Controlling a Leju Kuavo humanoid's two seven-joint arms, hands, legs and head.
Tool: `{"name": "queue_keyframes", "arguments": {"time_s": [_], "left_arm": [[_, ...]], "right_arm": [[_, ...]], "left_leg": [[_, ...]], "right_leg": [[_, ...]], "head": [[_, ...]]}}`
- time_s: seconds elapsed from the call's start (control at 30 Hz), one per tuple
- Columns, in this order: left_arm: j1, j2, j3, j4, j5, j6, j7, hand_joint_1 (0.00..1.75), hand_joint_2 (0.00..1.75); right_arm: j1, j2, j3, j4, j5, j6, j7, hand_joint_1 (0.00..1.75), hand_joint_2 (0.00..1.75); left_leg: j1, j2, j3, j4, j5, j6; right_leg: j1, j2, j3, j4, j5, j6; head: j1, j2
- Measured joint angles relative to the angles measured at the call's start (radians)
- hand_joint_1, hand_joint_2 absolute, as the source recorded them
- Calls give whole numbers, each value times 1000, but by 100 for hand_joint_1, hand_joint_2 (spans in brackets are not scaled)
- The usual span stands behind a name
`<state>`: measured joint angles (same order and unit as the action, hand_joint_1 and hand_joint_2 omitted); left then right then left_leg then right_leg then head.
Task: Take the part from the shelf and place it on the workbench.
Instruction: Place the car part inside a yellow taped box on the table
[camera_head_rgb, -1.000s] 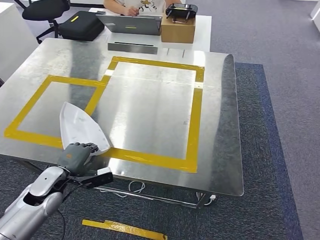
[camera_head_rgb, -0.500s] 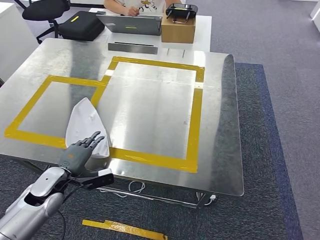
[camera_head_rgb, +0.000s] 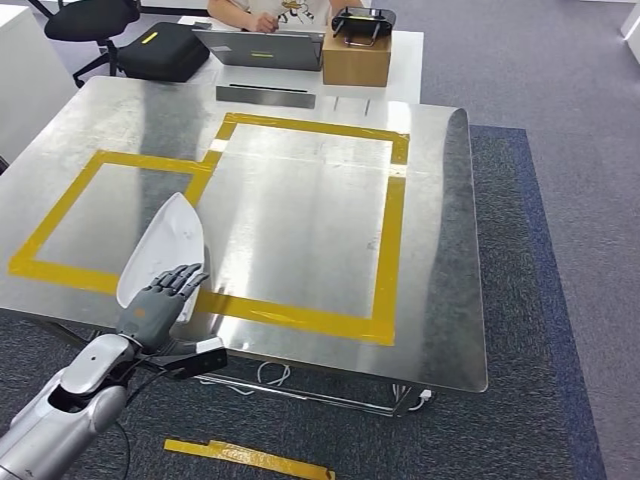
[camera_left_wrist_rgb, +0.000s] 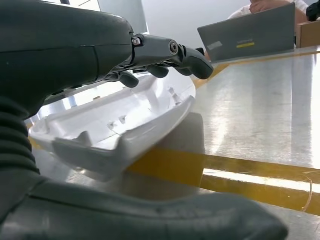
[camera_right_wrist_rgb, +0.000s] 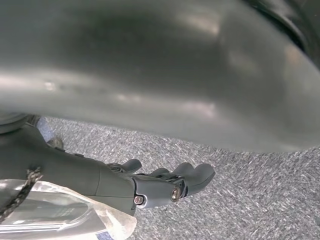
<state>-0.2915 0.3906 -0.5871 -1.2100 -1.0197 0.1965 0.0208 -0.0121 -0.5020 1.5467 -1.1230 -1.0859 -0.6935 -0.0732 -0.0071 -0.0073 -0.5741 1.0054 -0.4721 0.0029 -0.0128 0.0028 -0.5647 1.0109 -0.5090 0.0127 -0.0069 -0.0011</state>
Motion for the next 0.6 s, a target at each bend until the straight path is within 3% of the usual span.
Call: {"name": "queue_keyframes", "arguments": {"time_s": [0.6], "left_arm": [[-23, -5, 0, 3, 1, 60, -15, 0, 0]], "right_arm": [[-2, 0, 2, 4, -23, 0, -25, 0, 0]], "left_leg": [[0, 0, 0, 0, 0, 0]], "right_leg": [[0, 0, 0, 0, 0, 0]], "head": [[0, 0]]}}
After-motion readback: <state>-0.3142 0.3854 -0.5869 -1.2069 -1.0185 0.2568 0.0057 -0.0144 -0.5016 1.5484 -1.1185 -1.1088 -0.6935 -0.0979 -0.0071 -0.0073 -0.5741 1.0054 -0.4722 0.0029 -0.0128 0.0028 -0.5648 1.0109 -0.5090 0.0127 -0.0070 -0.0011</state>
